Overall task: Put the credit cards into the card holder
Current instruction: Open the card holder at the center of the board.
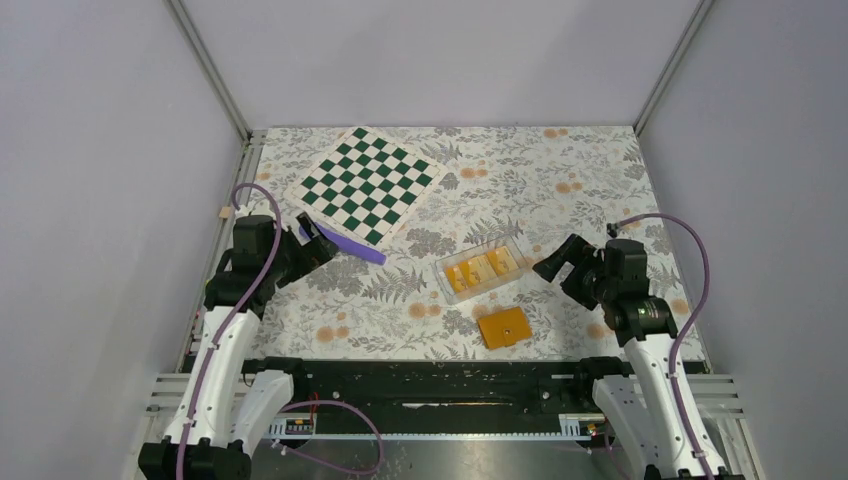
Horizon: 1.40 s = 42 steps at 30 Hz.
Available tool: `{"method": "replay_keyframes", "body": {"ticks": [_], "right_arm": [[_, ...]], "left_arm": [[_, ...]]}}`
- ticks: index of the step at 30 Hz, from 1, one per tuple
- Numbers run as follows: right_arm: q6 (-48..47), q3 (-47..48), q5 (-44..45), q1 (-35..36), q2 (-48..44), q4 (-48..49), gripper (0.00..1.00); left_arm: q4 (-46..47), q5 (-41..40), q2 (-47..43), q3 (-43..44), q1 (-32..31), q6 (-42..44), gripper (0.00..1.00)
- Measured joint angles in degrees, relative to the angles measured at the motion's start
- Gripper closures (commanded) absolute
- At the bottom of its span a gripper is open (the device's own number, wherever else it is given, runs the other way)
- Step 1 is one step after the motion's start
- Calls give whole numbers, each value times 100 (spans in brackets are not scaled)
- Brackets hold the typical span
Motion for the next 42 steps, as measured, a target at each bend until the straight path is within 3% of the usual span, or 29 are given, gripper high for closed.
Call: {"method": "replay_keyframes", "body": {"ticks": [8,17,25,31,38,42], "right_arm": [[-162,374,-70,0,984,-518,1],[-540,960,-616,0,2535,-769,7],[-728,1410,-1069,0,3362,-861,15],[-732,1421,-1198,2,3823,-909,22],[-761,1650,-1261,4,3943,-1036,22],[-870,1786,-1244,7,3910,-1200,25]], "left_arm": [[713,986,92,-658,-214,-789,1],[1517,975,1338,-1110,-2304,-1976,2],[2072,887,2973,-273,-3552,-2452,14],[2238,741,3762,133,-3825,-2568,21],[2188,511,4725,688,-3939,-2559,25],[2153,457,5095,1086,-3974,-2546,43]]}}
